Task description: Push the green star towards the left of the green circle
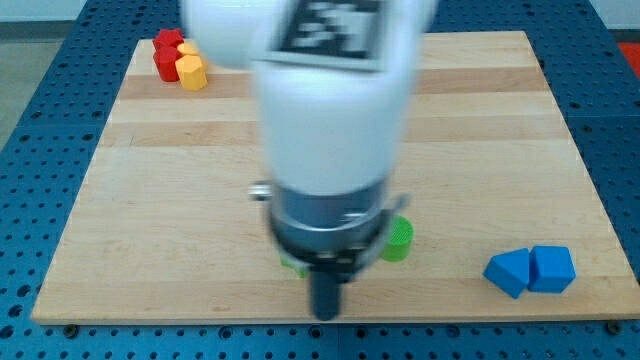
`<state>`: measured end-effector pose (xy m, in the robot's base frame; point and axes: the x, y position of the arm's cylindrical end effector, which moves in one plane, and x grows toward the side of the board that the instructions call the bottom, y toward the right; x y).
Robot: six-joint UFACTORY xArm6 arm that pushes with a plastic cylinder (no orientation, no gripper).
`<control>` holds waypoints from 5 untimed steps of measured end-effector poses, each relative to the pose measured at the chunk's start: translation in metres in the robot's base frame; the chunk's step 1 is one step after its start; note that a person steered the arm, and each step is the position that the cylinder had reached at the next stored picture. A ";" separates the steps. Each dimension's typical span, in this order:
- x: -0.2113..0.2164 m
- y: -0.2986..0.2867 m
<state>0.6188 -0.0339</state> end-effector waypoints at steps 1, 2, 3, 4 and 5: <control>0.000 -0.070; -0.024 -0.088; -0.035 -0.079; -0.040 -0.069; -0.043 -0.063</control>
<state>0.5757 -0.0967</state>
